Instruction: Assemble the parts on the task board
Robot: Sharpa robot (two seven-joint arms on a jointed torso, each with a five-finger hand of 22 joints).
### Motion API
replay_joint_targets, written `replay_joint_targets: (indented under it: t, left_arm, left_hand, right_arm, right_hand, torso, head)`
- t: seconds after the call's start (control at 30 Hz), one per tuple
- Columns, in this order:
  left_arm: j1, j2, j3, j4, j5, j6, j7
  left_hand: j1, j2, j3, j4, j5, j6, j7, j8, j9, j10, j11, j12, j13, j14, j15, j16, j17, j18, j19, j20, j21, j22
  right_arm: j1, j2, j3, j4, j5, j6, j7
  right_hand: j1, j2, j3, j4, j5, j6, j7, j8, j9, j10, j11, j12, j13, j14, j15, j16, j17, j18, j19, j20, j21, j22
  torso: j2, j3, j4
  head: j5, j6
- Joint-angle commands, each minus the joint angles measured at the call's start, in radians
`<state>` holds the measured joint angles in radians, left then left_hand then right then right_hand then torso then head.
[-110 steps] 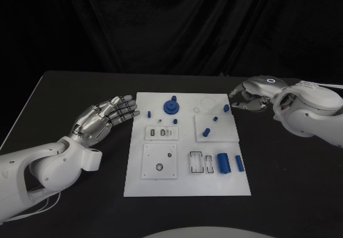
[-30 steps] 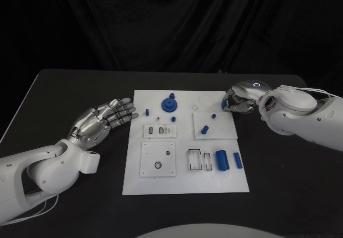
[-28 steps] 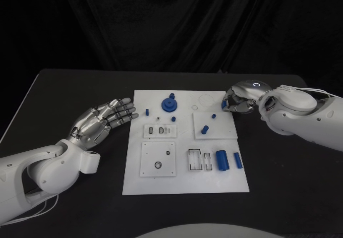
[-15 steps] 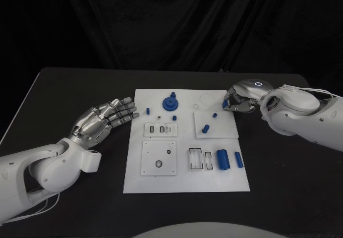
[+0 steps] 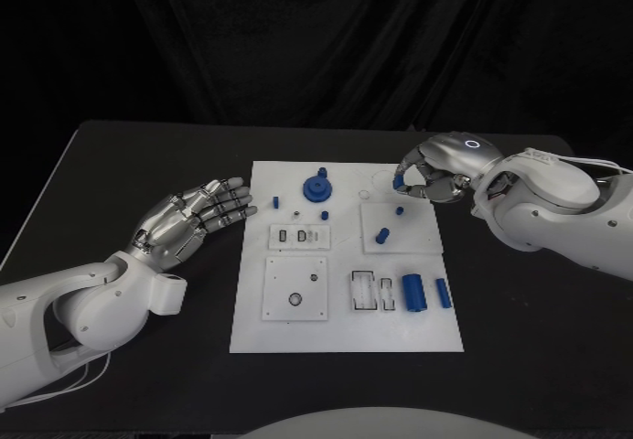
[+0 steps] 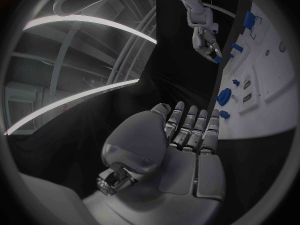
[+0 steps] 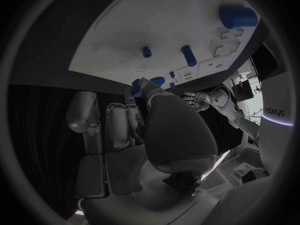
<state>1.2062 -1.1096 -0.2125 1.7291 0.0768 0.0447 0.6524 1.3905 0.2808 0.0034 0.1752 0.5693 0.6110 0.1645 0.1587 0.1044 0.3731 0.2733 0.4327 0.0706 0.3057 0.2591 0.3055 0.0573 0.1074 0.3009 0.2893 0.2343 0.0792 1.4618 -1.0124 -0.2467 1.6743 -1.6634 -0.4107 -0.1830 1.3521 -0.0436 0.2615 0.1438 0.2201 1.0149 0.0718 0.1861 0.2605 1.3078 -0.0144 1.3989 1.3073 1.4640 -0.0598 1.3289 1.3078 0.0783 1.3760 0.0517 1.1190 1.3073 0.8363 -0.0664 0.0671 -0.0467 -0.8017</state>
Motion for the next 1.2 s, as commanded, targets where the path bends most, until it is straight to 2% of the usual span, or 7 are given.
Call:
replay_joint_targets:
  t: [0.03, 0.23, 0.43, 0.6, 0.83, 1.13, 1.2]
  left_arm:
    - [-0.001, 0.002, 0.001, 0.003, 0.002, 0.003, 0.008]
    - [-0.002, 0.007, 0.001, 0.002, 0.002, 0.007, 0.008]
    - [-0.002, 0.010, 0.001, 0.001, 0.002, 0.009, 0.008]
    - [-0.002, 0.012, 0.001, -0.001, 0.002, 0.013, 0.011]
    - [-0.002, 0.014, 0.001, -0.003, 0.002, 0.015, 0.010]
    - [-0.003, 0.017, 0.001, -0.006, 0.002, 0.014, 0.011]
    - [-0.003, 0.018, 0.001, -0.006, 0.002, 0.015, 0.012]
  left_hand:
    - [-0.010, 0.001, 0.006, -0.001, 0.005, -0.001, 0.009, 0.002, -0.001, 0.002, 0.005, 0.004, 0.001, -0.004, 0.006, 0.006, 0.000, -0.012, 0.004, 0.003, 0.003, -0.001]
    - [-0.011, 0.000, 0.008, -0.002, 0.005, 0.000, 0.009, 0.002, -0.001, 0.003, 0.006, 0.004, 0.001, -0.004, 0.006, 0.006, 0.000, -0.012, 0.004, 0.002, 0.003, -0.001]
    - [-0.011, 0.000, 0.008, -0.002, 0.005, 0.000, 0.009, 0.002, -0.001, 0.003, 0.006, 0.004, 0.001, -0.004, 0.006, 0.006, 0.000, -0.012, 0.004, 0.002, 0.003, -0.001]
    - [-0.011, -0.001, 0.010, -0.002, 0.005, 0.000, 0.010, 0.002, -0.001, 0.003, 0.006, 0.004, 0.001, -0.004, 0.007, 0.008, 0.000, -0.013, 0.004, 0.002, 0.003, -0.001]
    - [-0.011, -0.001, 0.010, -0.002, 0.005, 0.000, 0.010, 0.002, -0.001, 0.003, 0.006, 0.004, 0.001, -0.004, 0.007, 0.008, 0.000, -0.013, 0.004, 0.002, 0.003, -0.001]
    - [-0.012, -0.003, 0.012, -0.004, 0.004, 0.000, 0.010, 0.002, -0.001, 0.003, 0.007, 0.005, 0.001, -0.003, 0.007, 0.009, 0.001, -0.013, 0.004, 0.003, 0.003, -0.001]
    - [-0.012, -0.003, 0.013, -0.004, 0.004, 0.000, 0.010, 0.002, -0.001, 0.004, 0.007, 0.005, 0.001, -0.004, 0.007, 0.009, 0.001, -0.013, 0.004, 0.003, 0.003, -0.001]
  right_arm:
    - [0.006, 0.013, 0.000, 0.036, -0.005, -0.030, 0.012]
    - [-0.003, 0.055, 0.000, 0.087, -0.030, -0.014, 0.025]
    - [-0.020, 0.107, 0.000, 0.095, -0.040, 0.008, 0.031]
    - [-0.039, 0.171, 0.000, 0.080, -0.044, 0.056, 0.032]
    - [-0.062, 0.228, 0.000, 0.048, -0.045, 0.108, 0.026]
    - [-0.078, 0.261, 0.000, 0.013, -0.045, 0.121, 0.007]
    - [-0.081, 0.264, 0.000, 0.008, -0.045, 0.122, 0.002]
  right_hand:
    - [0.008, 0.002, 0.003, -0.007, 0.003, 0.015, -0.010, 0.005, 0.053, 0.009, 0.001, 0.007, 0.043, 0.007, -0.005, 0.005, 0.084, 0.010, 0.006, -0.003, 0.006, 0.133]
    - [0.016, 0.002, 0.007, -0.015, 0.021, 0.014, -0.006, 0.006, 0.065, 0.008, 0.003, 0.006, 0.043, 0.006, -0.004, 0.003, 0.083, 0.011, 0.004, -0.003, -0.002, 0.133]
    - [0.015, 0.001, 0.007, -0.015, 0.022, 0.012, -0.004, 0.005, 0.067, 0.010, 0.004, 0.007, 0.044, 0.007, -0.003, 0.004, 0.084, 0.011, 0.004, -0.002, -0.003, 0.133]
    - [0.017, 0.001, 0.007, -0.018, 0.023, 0.015, -0.003, 0.007, 0.072, 0.009, 0.006, 0.007, 0.044, 0.006, -0.002, 0.002, 0.083, 0.012, 0.001, -0.002, -0.009, 0.132]
    - [0.017, -0.003, 0.007, -0.023, 0.024, 0.010, 0.000, 0.004, 0.078, -0.005, 0.008, -0.002, 0.034, -0.001, 0.000, -0.009, 0.075, 0.016, -0.009, 0.000, -0.033, 0.127]
    - [0.014, -0.005, 0.007, -0.024, 0.030, 0.008, 0.002, 0.003, 0.083, -0.009, 0.011, -0.003, 0.033, -0.001, 0.003, -0.008, 0.076, 0.017, -0.012, 0.002, -0.040, 0.126]
    - [0.015, -0.005, 0.009, -0.027, 0.043, 0.006, 0.002, 0.002, 0.088, -0.008, 0.011, -0.002, 0.035, -0.001, 0.004, -0.006, 0.078, 0.017, -0.013, 0.003, -0.042, 0.127]
  torso:
    - [0.000, 0.0003, -0.0012]
    - [0.000, -0.0002, -0.0002]
    - [0.000, -0.0007, -0.0013]
    - [0.000, -0.0010, -0.0008]
    - [-0.002, -0.0019, -0.0052]
    - [-0.003, 0.0003, -0.0018]
    - [-0.001, -0.0011, -0.0010]
  head:
    - [-0.001, -0.002]
    - [-0.002, -0.011]
    - [-0.004, -0.016]
    - [-0.004, -0.017]
    - [0.007, -0.012]
    - [0.017, -0.023]
    - [0.017, -0.019]
